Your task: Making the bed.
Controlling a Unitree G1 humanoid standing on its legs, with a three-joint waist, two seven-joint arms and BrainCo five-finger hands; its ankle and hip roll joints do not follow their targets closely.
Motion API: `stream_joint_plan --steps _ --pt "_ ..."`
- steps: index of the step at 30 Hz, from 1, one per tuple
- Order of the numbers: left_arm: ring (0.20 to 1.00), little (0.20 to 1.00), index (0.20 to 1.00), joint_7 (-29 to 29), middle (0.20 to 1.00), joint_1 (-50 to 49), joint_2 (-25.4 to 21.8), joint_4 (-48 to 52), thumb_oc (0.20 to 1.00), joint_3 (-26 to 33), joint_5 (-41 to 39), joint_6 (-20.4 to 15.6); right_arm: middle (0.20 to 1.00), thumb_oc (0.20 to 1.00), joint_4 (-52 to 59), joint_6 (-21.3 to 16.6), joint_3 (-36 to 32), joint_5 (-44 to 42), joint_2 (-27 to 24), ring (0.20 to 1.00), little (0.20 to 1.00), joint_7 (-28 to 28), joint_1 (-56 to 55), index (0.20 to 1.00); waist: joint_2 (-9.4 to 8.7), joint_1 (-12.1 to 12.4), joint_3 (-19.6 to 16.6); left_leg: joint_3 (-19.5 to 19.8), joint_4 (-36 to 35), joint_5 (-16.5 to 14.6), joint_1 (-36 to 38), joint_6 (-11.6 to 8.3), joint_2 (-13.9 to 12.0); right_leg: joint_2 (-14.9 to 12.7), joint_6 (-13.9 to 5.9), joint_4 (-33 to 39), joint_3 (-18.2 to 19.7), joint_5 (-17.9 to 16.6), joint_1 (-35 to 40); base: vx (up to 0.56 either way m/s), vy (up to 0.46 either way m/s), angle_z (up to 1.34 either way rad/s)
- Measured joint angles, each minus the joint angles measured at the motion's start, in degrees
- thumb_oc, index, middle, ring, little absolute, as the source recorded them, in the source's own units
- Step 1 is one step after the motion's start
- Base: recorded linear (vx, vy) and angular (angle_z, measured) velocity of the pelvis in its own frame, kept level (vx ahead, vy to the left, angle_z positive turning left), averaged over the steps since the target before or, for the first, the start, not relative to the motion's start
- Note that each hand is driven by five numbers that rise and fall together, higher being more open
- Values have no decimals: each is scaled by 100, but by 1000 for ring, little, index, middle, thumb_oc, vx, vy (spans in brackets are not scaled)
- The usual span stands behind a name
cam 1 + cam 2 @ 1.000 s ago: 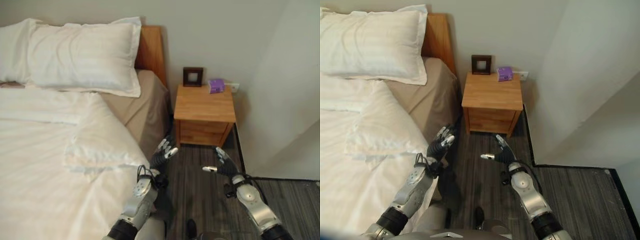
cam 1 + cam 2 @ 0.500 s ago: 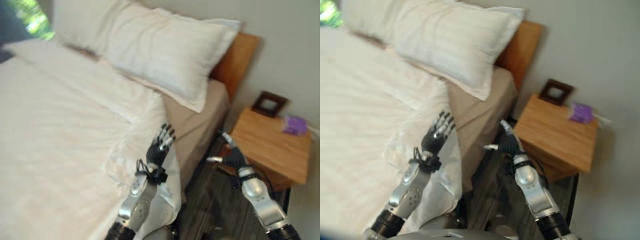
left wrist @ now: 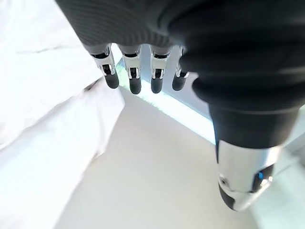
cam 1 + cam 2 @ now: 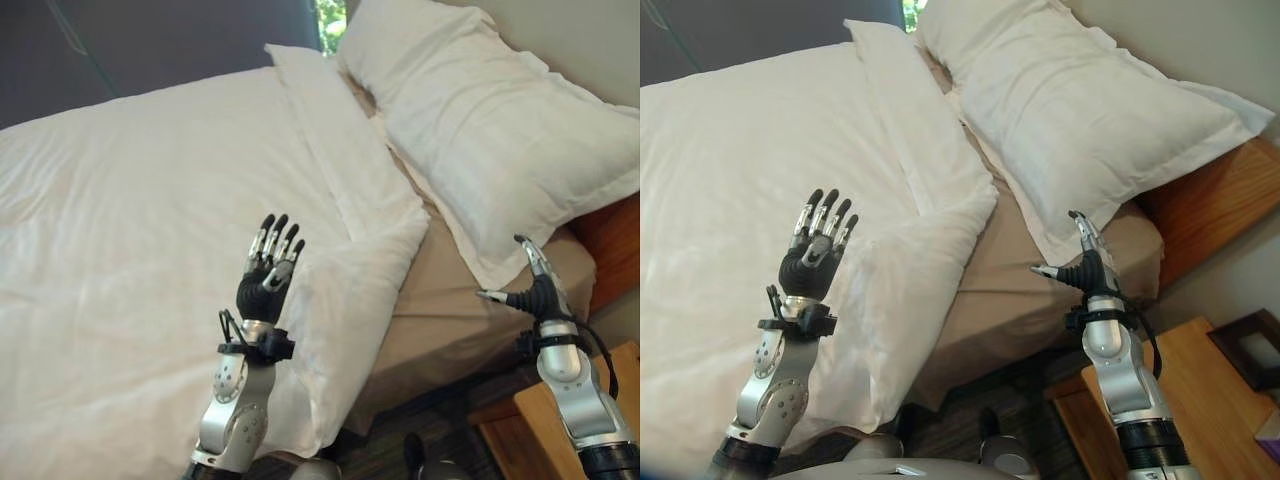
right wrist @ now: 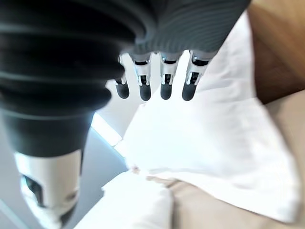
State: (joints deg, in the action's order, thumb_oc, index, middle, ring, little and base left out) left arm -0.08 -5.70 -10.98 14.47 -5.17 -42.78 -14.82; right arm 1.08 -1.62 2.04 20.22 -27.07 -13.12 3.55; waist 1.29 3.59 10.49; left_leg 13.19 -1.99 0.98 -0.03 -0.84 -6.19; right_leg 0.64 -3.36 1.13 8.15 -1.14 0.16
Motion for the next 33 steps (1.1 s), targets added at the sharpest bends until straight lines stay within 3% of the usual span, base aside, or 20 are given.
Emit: stream_joint_plan --steps 4,5,6,7,8,9,11,12,13,15,18,21,23,28,29,30,33 --pt "1000 1000 1000 141 1000 -108 -3 19 1000 273 1 -27 1000 1000 -23 -14 441 -30 -114 1000 1000 129 336 1000 53 210 8 191 11 48 -201 -131 -128 112 88 93 -336 -50 -5 -124 -122 41" --pt "1000 1000 1000 200 1000 -125 6 12 1000 346 4 -41 1000 1000 -66 -37 539 -45 -124 1000 1000 153 458 1000 140 313 44 189 16 138 -363 -255 -117 138 86 87 -518 -51 -13 -248 -111 85" --pt "1000 1000 1000 223 1000 -51 41 -58 1000 338 16 -43 1000 1000 -115 -43 549 -51 -182 1000 1000 138 484 1000 218 261 74 27 23 239 -542 -318 -75 92 135 118 -799 -84 13 -210 -65 125" --pt "1000 1000 1000 251 1000 18 81 -115 1000 339 20 -42 1000 1000 -225 -26 548 -53 -245 1000 1000 140 514 1000 262 185 91 -261 -43 99 -659 -195 -112 -2 136 134 -1038 -52 29 -210 -56 156" --pt "1000 1000 1000 263 1000 13 -42 -127 1000 372 45 -41 1000 1000 -255 31 604 -61 -202 1000 1000 142 548 1000 176 199 142 -1407 -199 -352 -657 49 -300 -228 282 142 -1472 -131 11 -146 -33 175" --pt "1000 1000 1000 264 1000 50 -248 -211 1000 424 84 -34 1000 1000 -258 27 686 -99 -191 1000 1000 150 633 1000 -92 137 228 -2125 24 -279 -669 20 -286 -604 301 165 -1684 -62 -6 -85 -10 132" --pt "1000 1000 1000 262 1000 -51 -334 -344 1000 609 140 -14 1000 1000 -322 23 734 -108 -215 1000 1000 168 896 1000 -147 254 257 -2382 479 -117 -439 -35 -314 -921 178 169 -1891 -80 65 -21 9 96" --pt "1000 1000 1000 261 1000 -93 -319 -557 1000 667 293 -2 1000 1000 -535 30 729 -135 -256 1000 1000 157 1014 1000 -128 175 249 -2516 597 -108 -164 -136 -368 -1027 98 209 -2128 -66 262 77 36 111" --pt "1000 1000 1000 261 1000 -266 -272 -587 1000 660 352 7 1000 1000 -615 65 705 -225 -378 1000 1000 164 1038 1000 47 146 138 -2500 525 345 149 -189 -427 -1023 -37 162 -2271 7 357 83 35 89" --pt "1000 1000 1000 215 1000 -419 -305 -605 1000 766 528 72 1000 1000 -888 126 660 -231 -524 1000 1000 156 1222 1000 261 174 30 -2508 3 260 452 -412 -388 -1079 -220 166 -2415 -16 387 113 74 60" --pt "1000 1000 1000 144 1000 -543 -457 -958 1000 974 551 216 1000 1000 -1742 252 749 -300 -466 1000 1000 240 1316 1000 -125 334 36 -2354 -124 264 448 -411 -121 -1331 -336 261 -2639 -94 563 62 63 54" --pt "1000 1000 1000 85 1000 -759 -830 -1247 1000 1045 607 389 1000 1000 -2310 298 742 -345 -443 1000 1000 249 1426 1000 -312 483 -21 -2332 -267 259 461 -414 -39 -1399 -452 368 -2668 -142 602 14 25 35" --pt "1000 1000 1000 33 1000 -910 -959 -1379 1000 1120 807 423 1000 1000 -2590 280 737 -459 -434 1000 1000 238 1591 1000 -327 562 -22 -2332 -323 254 423 -419 -34 -1384 -583 455 -2658 -202 603 1 25 3" --pt "1000 1000 1000 -40 1000 -1047 -995 -1803 1000 1033 1034 503 1000 1000 -3692 395 803 -542 -138 1000 1000 178 1822 1000 -232 609 -63 -2367 -329 168 384 -526 -194 -1198 -554 476 -2569 -229 512 -21 20 -6" --pt "1000 1000 1000 -47 1000 -1048 -994 -1888 1000 975 1035 551 347 347 -4045 416 934 -570 -60 347 347 177 1848 347 -226 603 -119 -2369 -334 153 309 -546 -226 -1184 -538 475 -2531 -245 452 -31 6 -13" --pt "1000 1000 1000 -63 1000 -1048 -986 -1933 1000 919 1033 549 200 200 -4414 383 1105 -601 47 200 200 168 1845 200 -213 609 -151 -2362 -357 178 238 -534 -246 -1174 -538 477 -2505 -266 382 -32 15 -6" --pt "1000 1000 1000 -140 1000 -1017 -984 -2066 1000 656 1035 569 200 200 -5240 364 1307 -674 291 200 200 158 1927 200 -180 600 -231 -2351 -352 260 203 -490 -257 -1147 -515 480 -2477 -328 327 -3 17 -3"
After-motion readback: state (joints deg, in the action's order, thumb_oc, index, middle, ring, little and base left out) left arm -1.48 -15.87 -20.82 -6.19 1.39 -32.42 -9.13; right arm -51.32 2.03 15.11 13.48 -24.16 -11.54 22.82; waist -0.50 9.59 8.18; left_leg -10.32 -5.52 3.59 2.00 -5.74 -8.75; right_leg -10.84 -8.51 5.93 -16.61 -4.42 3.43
